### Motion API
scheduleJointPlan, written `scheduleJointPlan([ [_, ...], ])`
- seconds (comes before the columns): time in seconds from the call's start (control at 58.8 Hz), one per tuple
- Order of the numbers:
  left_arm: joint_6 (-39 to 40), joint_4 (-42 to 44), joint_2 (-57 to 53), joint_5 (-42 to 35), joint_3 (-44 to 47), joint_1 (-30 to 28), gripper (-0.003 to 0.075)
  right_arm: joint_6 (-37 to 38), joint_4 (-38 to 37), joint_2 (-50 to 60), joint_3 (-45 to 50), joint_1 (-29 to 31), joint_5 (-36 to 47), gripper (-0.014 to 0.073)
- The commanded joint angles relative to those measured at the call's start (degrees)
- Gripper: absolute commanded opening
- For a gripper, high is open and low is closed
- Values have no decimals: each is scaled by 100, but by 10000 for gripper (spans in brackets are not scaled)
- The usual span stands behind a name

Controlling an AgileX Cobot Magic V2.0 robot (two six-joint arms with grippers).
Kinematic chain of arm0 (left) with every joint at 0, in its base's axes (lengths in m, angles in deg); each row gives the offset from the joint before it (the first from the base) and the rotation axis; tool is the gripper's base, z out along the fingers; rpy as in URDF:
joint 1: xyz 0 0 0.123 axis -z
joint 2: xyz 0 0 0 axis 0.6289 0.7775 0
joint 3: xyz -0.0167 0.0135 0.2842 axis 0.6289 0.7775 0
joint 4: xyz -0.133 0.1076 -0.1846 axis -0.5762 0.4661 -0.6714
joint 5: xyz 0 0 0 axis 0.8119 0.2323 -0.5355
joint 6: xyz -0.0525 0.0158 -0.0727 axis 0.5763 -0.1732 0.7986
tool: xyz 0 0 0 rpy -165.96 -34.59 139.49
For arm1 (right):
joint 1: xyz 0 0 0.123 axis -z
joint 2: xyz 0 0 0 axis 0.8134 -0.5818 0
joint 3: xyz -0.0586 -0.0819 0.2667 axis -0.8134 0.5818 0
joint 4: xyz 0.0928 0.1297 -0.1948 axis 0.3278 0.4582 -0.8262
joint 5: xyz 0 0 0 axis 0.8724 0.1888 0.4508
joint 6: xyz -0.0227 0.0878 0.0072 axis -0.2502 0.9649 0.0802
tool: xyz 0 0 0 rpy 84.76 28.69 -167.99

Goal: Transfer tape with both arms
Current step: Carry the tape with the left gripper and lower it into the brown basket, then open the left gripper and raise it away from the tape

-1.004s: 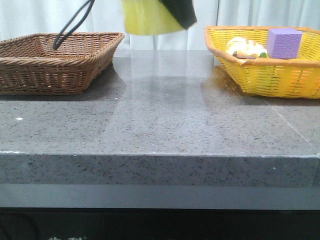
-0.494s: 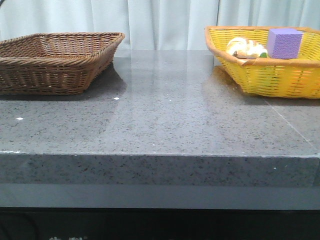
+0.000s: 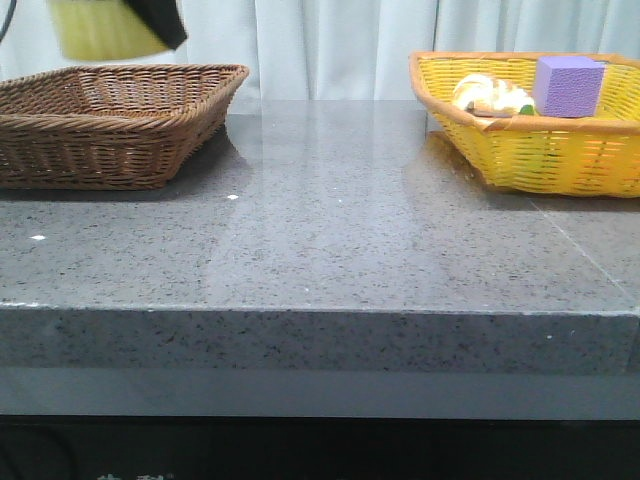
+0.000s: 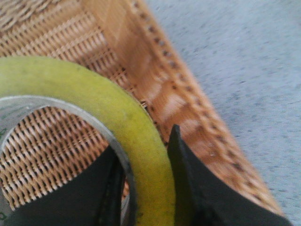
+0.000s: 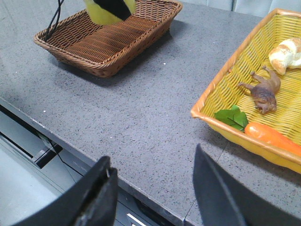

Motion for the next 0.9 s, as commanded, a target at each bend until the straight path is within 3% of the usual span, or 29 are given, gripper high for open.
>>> scheduleJointPlan([
  [0.0, 37, -73, -237, 24, -191, -85, 100, -18, 21, -26, -134, 3, 404, 393],
  [0.255, 144, -49, 27, 24, -191, -114, 137, -18, 21, -26, -134, 3, 404, 393],
  [0.426, 170, -49, 31, 14, -191, -114, 346, -18, 21, -26, -134, 3, 404, 393],
  [0.494, 237, -49, 31, 27, -191, -114, 396, -18, 21, -26, -134, 3, 404, 393],
  [0.885, 678, -49, -367, 27, -191, -114, 406, -18, 21, -26, -134, 3, 404, 393],
])
